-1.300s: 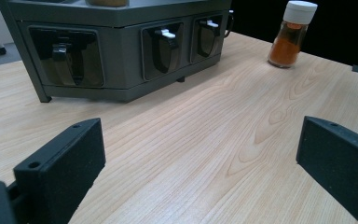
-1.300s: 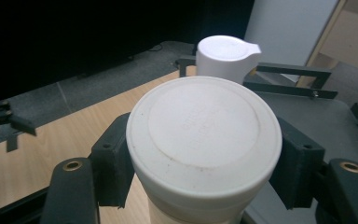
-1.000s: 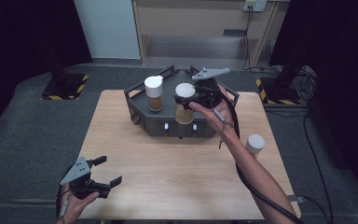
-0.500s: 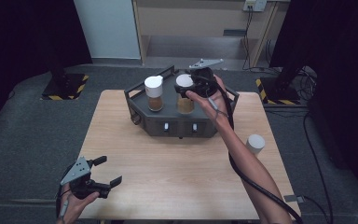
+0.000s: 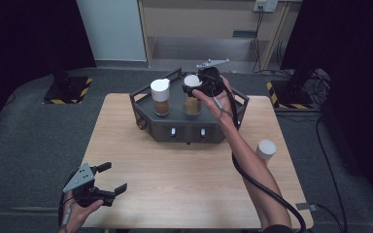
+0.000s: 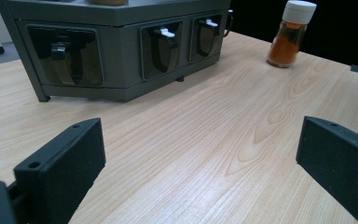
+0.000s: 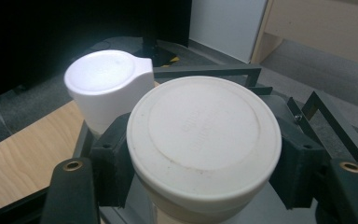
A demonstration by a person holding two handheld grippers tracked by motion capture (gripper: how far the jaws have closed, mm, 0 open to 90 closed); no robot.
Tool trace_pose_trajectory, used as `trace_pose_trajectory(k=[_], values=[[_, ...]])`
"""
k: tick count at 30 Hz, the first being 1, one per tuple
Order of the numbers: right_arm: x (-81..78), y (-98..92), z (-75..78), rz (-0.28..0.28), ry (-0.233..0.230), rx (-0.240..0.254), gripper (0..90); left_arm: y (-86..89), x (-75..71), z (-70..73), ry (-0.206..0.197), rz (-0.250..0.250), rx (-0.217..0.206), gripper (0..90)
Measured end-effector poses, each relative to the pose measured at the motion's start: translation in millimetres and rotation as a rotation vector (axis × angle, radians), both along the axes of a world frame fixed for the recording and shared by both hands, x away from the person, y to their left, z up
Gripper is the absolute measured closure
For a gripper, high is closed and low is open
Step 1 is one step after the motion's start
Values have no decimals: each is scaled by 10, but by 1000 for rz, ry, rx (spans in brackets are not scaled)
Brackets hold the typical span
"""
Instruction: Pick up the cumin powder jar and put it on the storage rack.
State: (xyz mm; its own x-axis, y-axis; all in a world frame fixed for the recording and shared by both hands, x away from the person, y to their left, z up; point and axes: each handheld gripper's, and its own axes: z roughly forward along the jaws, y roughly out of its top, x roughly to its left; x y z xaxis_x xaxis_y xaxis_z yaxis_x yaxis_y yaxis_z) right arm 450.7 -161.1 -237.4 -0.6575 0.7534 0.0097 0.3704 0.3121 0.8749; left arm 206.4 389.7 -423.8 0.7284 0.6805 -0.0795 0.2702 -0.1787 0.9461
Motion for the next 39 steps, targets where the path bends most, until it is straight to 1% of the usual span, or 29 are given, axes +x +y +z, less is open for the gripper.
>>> trace_pose_trajectory(k=[6,15,22,24,29,32,34,39], values=[[72,58,-32,-8,3,-12,339,1,1,-1,1,0,0,3],[148,137,-66,-2,13,-22,340,0,8,-1,4,-6,0,3],[200,139,-113,-8,23,-27,339,1,9,-2,4,-7,0,3],[216,129,-132,-12,31,-21,339,1,10,-1,4,-8,0,3],[242,125,-166,-25,36,-33,339,1,11,-4,4,-7,0,3],[264,102,-184,-31,46,-26,339,1,11,-2,4,-7,1,3],[263,87,-201,-35,41,-18,340,1,11,-2,4,-7,1,3],[263,88,-224,-33,30,-21,339,1,9,-1,4,-6,2,3]])
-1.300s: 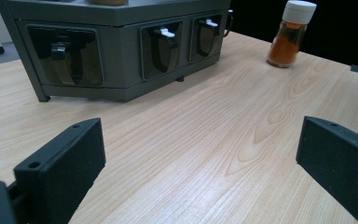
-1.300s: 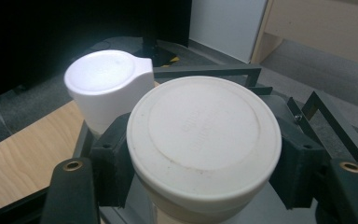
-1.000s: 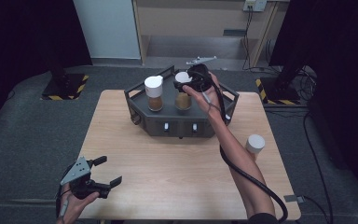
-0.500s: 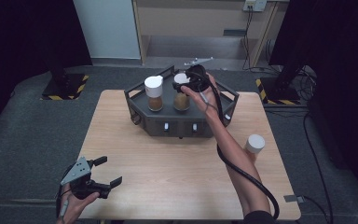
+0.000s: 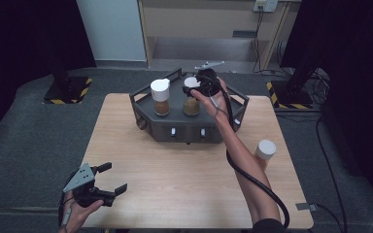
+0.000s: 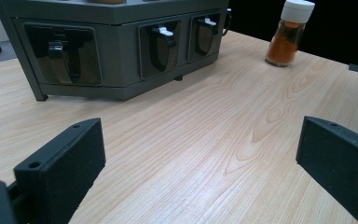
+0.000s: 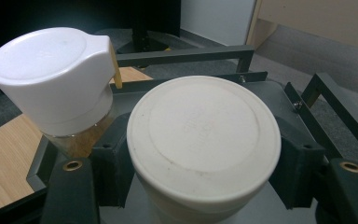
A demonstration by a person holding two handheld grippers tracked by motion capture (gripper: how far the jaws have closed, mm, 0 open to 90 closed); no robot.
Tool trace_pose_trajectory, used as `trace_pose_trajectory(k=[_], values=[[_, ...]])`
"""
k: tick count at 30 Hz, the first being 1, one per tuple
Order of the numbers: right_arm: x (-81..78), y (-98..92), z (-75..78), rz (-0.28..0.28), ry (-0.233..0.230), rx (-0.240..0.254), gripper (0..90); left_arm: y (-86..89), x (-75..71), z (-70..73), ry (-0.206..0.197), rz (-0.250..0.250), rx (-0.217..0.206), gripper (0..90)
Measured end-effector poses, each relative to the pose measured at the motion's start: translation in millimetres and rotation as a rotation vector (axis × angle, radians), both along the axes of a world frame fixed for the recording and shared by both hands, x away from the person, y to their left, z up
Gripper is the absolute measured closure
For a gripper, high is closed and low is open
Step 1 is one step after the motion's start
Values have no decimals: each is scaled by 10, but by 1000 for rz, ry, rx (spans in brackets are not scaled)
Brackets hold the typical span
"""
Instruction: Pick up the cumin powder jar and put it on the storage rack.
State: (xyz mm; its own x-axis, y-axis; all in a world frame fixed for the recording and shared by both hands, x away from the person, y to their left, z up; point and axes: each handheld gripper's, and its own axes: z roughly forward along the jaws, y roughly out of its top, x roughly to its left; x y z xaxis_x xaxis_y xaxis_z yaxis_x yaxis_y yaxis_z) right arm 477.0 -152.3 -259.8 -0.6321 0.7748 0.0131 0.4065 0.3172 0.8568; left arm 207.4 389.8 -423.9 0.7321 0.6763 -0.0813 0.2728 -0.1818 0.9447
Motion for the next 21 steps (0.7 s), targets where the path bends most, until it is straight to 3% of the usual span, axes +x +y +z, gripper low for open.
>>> trace_pose_trajectory(k=[13,19,21], values=[[-39,10,-21,9,-22,-4,300,-5,-1,4,-2,-3,4,4],[-41,-87,-7,28,-23,43,130,-10,2,6,-2,-4,7,4],[-82,-84,5,29,-56,30,92,-11,2,8,-1,-6,8,4]])
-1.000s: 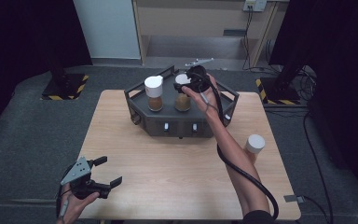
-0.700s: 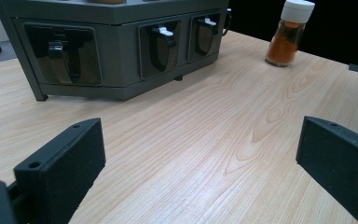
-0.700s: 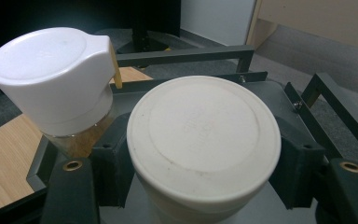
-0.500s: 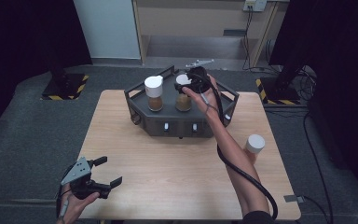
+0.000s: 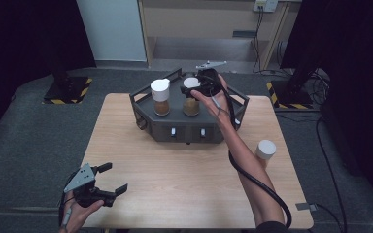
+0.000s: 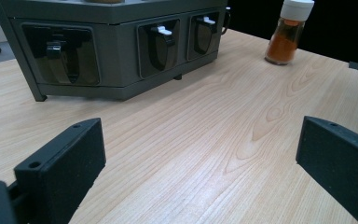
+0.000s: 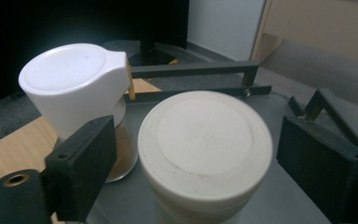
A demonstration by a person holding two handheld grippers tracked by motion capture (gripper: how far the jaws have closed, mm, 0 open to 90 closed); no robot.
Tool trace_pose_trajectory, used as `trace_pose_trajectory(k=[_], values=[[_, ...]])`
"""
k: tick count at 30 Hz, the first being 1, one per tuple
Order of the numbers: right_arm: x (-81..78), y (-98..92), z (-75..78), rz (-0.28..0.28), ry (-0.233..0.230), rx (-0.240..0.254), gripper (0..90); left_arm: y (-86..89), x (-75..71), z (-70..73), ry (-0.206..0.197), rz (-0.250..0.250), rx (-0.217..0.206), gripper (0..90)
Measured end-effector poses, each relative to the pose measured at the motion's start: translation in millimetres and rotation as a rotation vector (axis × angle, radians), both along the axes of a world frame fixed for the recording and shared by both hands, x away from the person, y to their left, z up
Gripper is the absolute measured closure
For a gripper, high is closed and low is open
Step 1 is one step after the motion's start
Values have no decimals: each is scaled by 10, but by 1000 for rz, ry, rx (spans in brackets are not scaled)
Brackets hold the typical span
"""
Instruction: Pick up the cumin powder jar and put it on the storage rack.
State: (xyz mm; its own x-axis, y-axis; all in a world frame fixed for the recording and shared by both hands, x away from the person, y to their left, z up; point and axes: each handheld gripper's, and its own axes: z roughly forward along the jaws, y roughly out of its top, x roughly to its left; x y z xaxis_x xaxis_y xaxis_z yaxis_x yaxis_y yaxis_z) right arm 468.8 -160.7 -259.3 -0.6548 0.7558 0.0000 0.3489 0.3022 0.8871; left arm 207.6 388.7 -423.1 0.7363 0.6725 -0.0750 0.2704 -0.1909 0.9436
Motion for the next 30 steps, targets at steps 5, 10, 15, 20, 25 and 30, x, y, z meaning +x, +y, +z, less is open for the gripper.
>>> trace_pose_trajectory(k=[5,10,15,20,25,30], values=[[-47,-53,119,23,-32,5,77,1,2,-1,0,0,0,4],[-114,-132,278,42,-61,30,77,-2,2,1,1,0,0,4],[-198,-193,430,51,-95,35,77,-2,4,1,2,0,1,4],[-283,-263,543,68,-117,37,77,-1,4,-1,3,0,-1,4],[-361,-329,619,100,-132,39,78,-4,4,-1,3,1,-1,4],[-476,-360,709,141,-154,26,78,-1,5,-2,5,2,-2,4]])
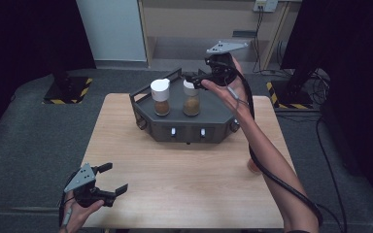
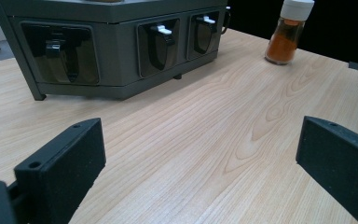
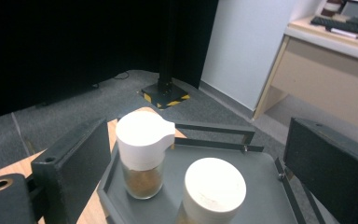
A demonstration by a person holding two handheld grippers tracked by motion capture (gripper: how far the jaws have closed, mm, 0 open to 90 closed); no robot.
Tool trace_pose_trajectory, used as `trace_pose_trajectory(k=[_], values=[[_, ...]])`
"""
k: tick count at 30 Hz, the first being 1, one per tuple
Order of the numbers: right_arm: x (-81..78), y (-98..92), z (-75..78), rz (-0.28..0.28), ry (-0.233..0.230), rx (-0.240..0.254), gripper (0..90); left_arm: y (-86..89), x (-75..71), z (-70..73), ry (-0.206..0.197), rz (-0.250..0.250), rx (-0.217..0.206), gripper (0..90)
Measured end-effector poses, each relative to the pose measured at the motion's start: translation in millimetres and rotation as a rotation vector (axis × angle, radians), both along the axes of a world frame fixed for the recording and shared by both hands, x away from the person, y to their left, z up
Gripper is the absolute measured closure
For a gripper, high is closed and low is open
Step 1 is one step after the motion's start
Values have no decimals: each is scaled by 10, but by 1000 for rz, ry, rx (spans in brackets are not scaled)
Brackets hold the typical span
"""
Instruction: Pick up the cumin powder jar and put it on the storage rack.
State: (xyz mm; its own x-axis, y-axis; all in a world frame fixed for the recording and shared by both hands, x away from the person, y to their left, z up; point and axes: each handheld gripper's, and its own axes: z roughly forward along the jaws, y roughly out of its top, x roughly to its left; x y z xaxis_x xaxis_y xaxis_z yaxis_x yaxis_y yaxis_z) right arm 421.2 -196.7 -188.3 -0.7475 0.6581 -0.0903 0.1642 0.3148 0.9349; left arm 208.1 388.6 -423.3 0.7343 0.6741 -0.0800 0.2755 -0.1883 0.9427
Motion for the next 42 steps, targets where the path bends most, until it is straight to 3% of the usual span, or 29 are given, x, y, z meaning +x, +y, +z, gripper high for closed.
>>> trace_pose_trajectory(k=[10,19,33,42], values=[[-319,-117,-28,83,-34,4,78,-2,-1,1,0,0,0,4],[-657,-310,-93,123,-56,18,78,-1,-1,1,1,0,0,4],[-1089,-744,-313,122,-70,50,73,0,-2,1,1,1,-3,4],[-1340,-957,-595,93,-75,63,69,2,-6,-2,-1,4,-6,4]])
